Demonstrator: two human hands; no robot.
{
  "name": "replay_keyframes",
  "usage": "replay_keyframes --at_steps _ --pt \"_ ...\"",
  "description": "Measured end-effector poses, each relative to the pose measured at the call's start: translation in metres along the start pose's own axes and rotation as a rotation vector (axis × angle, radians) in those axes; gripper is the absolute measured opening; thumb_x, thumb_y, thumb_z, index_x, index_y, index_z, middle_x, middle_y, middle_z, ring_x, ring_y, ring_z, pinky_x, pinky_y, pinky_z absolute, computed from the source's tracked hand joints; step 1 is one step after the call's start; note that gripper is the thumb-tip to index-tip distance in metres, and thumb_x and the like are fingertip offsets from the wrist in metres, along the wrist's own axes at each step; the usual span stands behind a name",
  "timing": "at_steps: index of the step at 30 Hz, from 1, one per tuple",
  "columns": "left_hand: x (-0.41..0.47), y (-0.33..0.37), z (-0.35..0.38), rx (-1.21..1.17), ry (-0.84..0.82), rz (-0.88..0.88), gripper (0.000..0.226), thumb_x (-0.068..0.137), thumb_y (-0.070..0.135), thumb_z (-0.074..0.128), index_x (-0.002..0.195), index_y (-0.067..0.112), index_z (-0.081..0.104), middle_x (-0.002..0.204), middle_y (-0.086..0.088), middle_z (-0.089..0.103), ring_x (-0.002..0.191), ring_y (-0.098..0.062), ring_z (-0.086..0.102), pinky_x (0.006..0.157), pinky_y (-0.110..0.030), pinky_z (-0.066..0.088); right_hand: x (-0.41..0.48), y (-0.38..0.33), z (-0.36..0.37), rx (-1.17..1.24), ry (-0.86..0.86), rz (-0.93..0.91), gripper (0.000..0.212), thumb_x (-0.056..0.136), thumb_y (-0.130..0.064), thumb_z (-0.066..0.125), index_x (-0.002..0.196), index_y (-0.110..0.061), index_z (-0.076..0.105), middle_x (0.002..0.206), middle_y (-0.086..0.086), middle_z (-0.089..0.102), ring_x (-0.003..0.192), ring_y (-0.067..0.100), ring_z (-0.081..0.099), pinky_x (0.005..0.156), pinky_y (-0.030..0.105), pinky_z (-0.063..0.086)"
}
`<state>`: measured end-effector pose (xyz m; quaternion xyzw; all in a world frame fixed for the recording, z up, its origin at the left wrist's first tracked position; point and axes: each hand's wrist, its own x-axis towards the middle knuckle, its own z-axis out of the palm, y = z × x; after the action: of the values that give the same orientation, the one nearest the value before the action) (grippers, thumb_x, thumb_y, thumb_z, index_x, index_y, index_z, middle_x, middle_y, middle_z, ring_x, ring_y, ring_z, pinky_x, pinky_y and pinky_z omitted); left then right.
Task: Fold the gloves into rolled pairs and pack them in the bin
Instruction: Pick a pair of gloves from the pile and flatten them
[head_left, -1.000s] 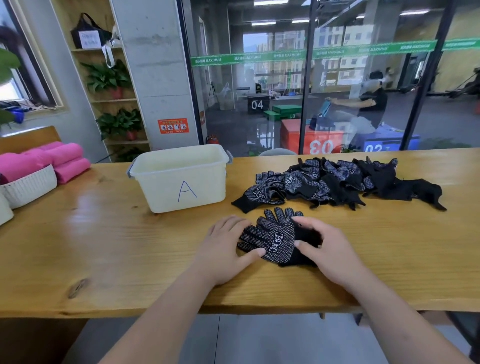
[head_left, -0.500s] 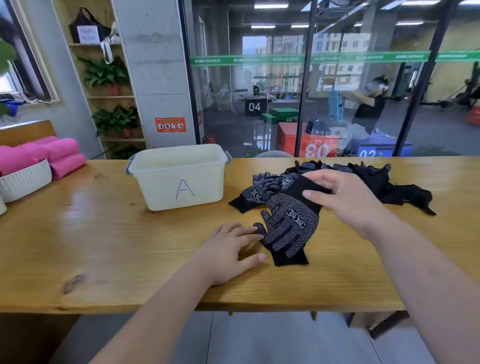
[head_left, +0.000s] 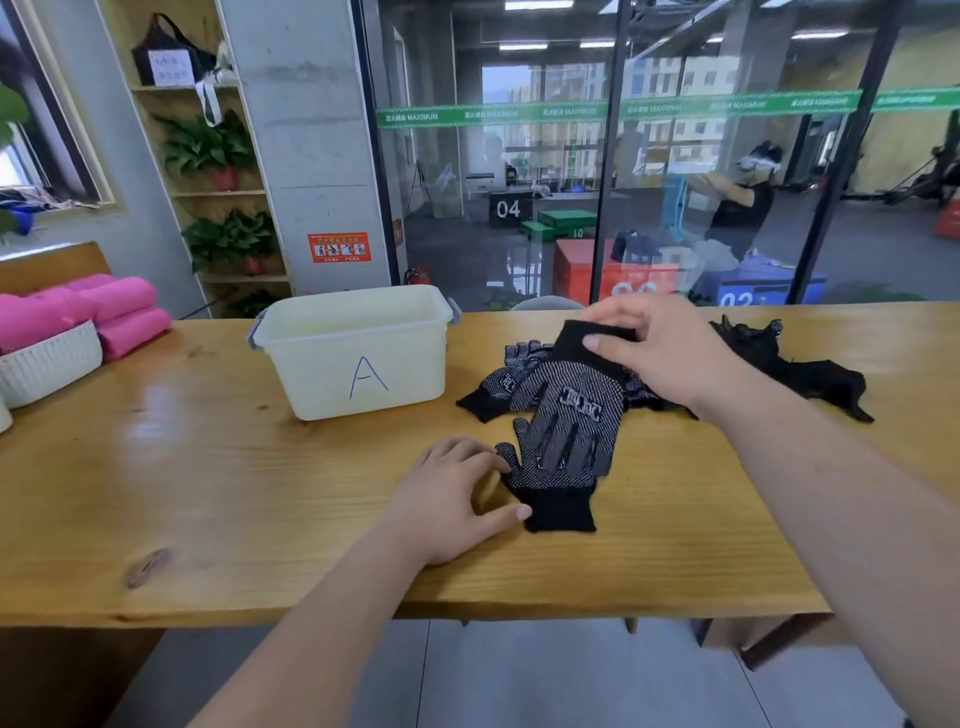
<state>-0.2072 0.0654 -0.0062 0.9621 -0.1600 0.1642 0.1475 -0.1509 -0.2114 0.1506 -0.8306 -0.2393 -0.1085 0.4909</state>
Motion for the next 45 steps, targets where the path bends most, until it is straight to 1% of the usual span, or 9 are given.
replay_keyframes --at_steps 3,5,9,11,13,17,23,29,45 --pt "0.000 0.000 -0.001 0.004 0.013 -0.001 0.071 0.084 0.090 0.051 0.134 0.041 0.063 0.140 0.022 0.053 0.142 -0.006 0.033 0.118 -0.033 0.030 0.005 -0.001 0.004 -0.035 0.128 -0.122 0.023 0.095 -0.017 0.079 0.109 -0.035 0.078 0.102 -0.019 0.078 0.100 -0.002 0.072 0.090 0.030 0.058" --pt "0.000 0.000 -0.001 -0.007 0.012 -0.001 0.071 0.084 0.090 0.053 0.134 0.041 0.063 0.140 0.022 0.053 0.142 -0.006 0.033 0.118 -0.032 0.030 -0.002 0.004 0.013 -0.074 0.132 -0.159 0.025 0.092 -0.017 0.081 0.108 -0.036 0.079 0.100 -0.021 0.078 0.098 -0.002 0.072 0.088 0.027 0.054" --pt "0.001 0.000 -0.001 -0.001 -0.009 -0.004 0.074 0.084 0.091 0.051 0.136 0.040 0.061 0.140 0.022 0.051 0.141 -0.008 0.033 0.120 -0.036 0.031 -0.038 0.047 0.054 -0.356 -0.128 -0.150 0.027 0.090 -0.018 0.083 0.110 -0.035 0.079 0.103 -0.023 0.077 0.098 -0.007 0.069 0.090 0.018 0.051" --pt "0.001 0.000 0.000 0.008 -0.024 -0.013 0.076 0.083 0.092 0.048 0.138 0.040 0.060 0.142 0.023 0.050 0.142 -0.008 0.032 0.121 -0.037 0.031 -0.059 0.073 0.075 -0.565 -0.228 -0.127 0.024 0.094 -0.026 0.078 0.118 -0.033 0.077 0.114 -0.018 0.075 0.106 0.001 0.067 0.098 0.028 0.053" --pt "0.002 0.001 0.000 0.007 -0.035 -0.020 0.077 0.084 0.092 0.045 0.139 0.040 0.059 0.144 0.022 0.049 0.143 -0.009 0.031 0.122 -0.038 0.030 -0.073 0.092 0.089 -0.657 -0.182 -0.159 0.023 0.097 -0.029 0.073 0.120 -0.029 0.076 0.119 -0.014 0.072 0.112 0.012 0.063 0.099 0.037 0.052" --pt "0.005 0.002 -0.002 0.029 -0.069 -0.024 0.078 0.085 0.092 0.042 0.142 0.040 0.056 0.148 0.016 0.046 0.146 -0.012 0.028 0.123 -0.041 0.029 -0.086 0.104 0.101 -0.641 -0.001 -0.241 0.017 0.096 -0.024 0.075 0.112 -0.023 0.079 0.110 -0.012 0.073 0.104 0.018 0.064 0.088 0.037 0.055" --pt "0.004 0.005 0.007 -0.039 -0.076 -0.076 0.089 0.077 0.096 0.048 0.145 0.038 0.053 0.151 0.012 0.043 0.151 -0.014 0.021 0.126 -0.043 0.027 -0.091 0.093 0.097 -0.575 0.178 -0.316 0.019 0.100 -0.025 0.068 0.115 -0.019 0.078 0.108 -0.009 0.068 0.103 0.015 0.060 0.085 0.027 0.051" --pt "0.005 0.006 0.007 -0.036 -0.073 -0.109 0.100 0.071 0.101 0.045 0.144 0.034 0.054 0.154 0.010 0.041 0.155 -0.015 0.015 0.127 -0.045 0.025 -0.106 0.090 0.106 -0.667 0.059 -0.347 0.019 0.098 -0.032 0.066 0.110 -0.025 0.080 0.101 -0.015 0.065 0.094 0.011 0.058 0.070 0.033 0.056" --pt "0.001 0.013 -0.001 -0.020 -0.096 -0.152 0.111 0.063 0.106 0.043 0.145 0.032 0.055 0.158 0.009 0.039 0.157 -0.016 0.010 0.129 -0.046 0.021 -0.109 0.083 0.105 -0.587 -0.007 -0.299 0.019 0.095 -0.037 0.064 0.100 -0.026 0.079 0.099 -0.019 0.065 0.094 0.009 0.057 0.076 0.032 0.055"
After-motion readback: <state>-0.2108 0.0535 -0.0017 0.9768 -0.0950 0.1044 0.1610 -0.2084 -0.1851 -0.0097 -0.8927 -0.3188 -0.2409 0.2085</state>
